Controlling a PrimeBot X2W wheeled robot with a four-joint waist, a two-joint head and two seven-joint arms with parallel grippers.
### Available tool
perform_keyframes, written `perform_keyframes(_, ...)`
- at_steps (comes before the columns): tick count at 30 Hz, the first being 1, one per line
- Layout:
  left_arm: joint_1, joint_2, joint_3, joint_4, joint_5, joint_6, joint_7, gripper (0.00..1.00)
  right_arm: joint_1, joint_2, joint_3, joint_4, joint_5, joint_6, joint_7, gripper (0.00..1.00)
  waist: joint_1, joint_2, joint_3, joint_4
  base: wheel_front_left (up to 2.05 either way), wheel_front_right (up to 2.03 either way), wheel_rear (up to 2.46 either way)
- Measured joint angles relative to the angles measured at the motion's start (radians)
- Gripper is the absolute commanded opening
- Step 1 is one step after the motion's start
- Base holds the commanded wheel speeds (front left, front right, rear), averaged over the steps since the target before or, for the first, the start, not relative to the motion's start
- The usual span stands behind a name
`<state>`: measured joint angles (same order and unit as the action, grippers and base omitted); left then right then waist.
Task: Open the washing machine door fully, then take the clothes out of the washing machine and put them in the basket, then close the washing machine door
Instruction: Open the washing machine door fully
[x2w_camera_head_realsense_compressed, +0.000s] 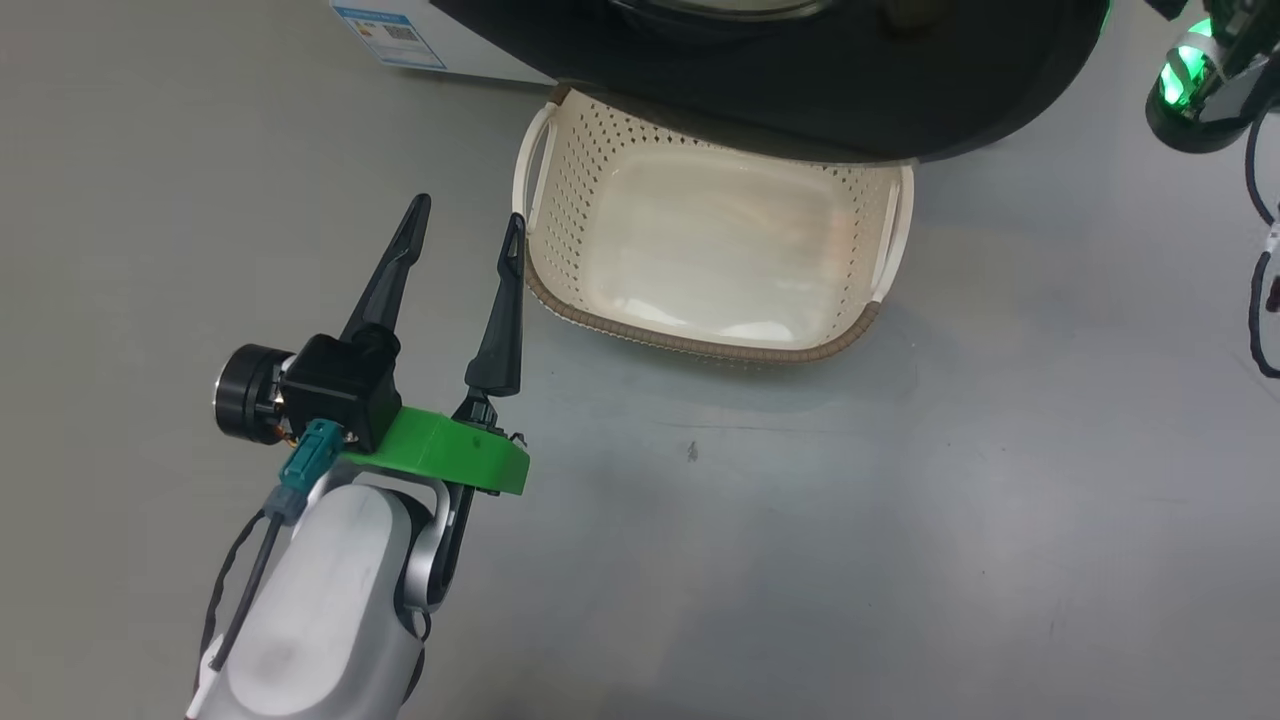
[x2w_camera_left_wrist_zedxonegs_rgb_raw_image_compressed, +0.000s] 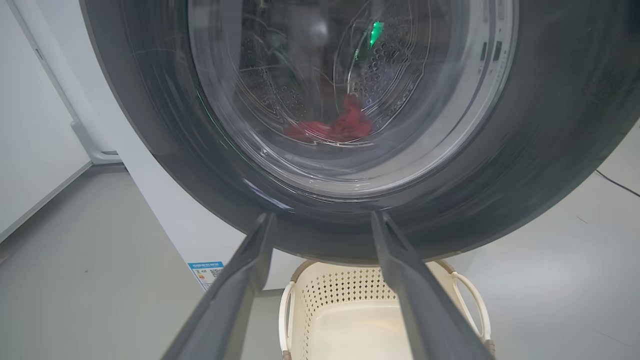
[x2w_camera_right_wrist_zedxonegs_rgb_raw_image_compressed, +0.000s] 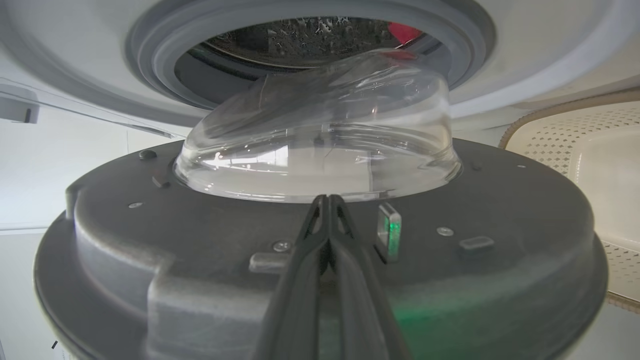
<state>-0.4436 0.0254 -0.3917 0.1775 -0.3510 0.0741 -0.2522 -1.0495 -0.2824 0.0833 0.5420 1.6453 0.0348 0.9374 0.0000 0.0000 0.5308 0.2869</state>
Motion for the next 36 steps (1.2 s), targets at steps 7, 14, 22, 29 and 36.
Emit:
perform_keyframes(7, 0.024, 0.0, 0.0, 0.015, 0.0, 0.0, 0.0, 1.0, 0.069, 0.031, 0.016, 0.003, 0.017, 0.026, 0.018, 0.0, 0.0, 0.0, -0.054, -0.005, 0.0, 0.0, 0.0)
perform_keyframes(14, 0.053, 0.0, 0.002, 0.032, 0.0, 0.0, 0.0, 1.0, 0.136, 0.06, 0.031, 0.009, 0.022, 0.038, 0.035, 0.0, 0.0, 0.0, -0.104, -0.007, 0.0, 0.0, 0.0)
perform_keyframes(22, 0.081, 0.001, 0.007, 0.047, 0.001, 0.0, 0.0, 1.0, 0.21, 0.091, 0.051, 0.016, 0.024, 0.052, 0.036, 0.0, 0.0, 0.0, -0.162, -0.008, 0.0, 0.0, 0.0)
perform_keyframes(29, 0.102, 0.001, 0.011, 0.06, 0.002, 0.0, 0.0, 1.0, 0.266, 0.114, 0.063, 0.019, 0.025, 0.06, 0.043, 0.0, 0.0, 0.0, -0.208, -0.004, 0.0, 0.0, 0.0)
perform_keyframes(36, 0.131, 0.002, 0.027, 0.073, 0.002, -0.001, 0.0, 1.0, 0.326, 0.146, 0.081, 0.02, 0.027, 0.07, 0.044, 0.0, 0.0, 0.0, -0.254, 0.005, 0.0, 0.0, 0.0)
